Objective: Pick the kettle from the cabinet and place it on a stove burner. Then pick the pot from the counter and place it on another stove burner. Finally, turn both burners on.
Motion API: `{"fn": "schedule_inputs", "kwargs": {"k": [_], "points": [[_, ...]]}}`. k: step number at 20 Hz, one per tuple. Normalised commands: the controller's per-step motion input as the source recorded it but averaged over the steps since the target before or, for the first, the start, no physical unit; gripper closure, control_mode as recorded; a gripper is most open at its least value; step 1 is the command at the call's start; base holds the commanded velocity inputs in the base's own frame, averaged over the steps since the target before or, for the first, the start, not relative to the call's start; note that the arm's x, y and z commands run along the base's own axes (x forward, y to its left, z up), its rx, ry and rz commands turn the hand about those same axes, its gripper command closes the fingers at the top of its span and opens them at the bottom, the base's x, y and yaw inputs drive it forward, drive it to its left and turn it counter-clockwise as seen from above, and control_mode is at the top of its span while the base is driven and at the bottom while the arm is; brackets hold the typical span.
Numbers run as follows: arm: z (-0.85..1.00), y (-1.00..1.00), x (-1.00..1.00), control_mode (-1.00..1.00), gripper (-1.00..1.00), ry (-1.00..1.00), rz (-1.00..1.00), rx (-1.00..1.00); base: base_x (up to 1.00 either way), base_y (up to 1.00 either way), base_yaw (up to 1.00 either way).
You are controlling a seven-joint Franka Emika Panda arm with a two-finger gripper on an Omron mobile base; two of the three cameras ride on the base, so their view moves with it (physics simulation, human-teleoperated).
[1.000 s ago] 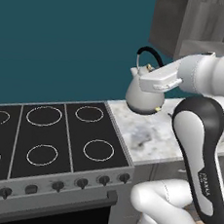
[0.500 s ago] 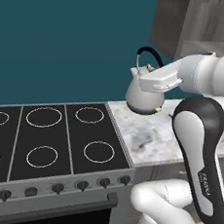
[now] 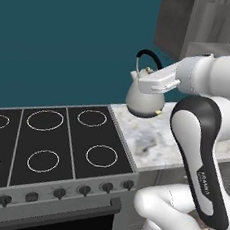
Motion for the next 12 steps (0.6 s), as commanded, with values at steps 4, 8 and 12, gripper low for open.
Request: {"fn": "schedule_inputs", "kwargs": {"k": [4,8,12], "points": [[-0.16,0.07,0.3,-1.0,1.0,0.03,0.0,0.0,0.0,0.0,0.0],[-0.12,0.01,0.25,-1.0,1.0,0.0,0.0,0.0,0.0,0.0,0.0],[-0.1,0.0,0.26,-1.0,1.0,0.0,0.0,0.0,0.0,0.0,0.0]]}}
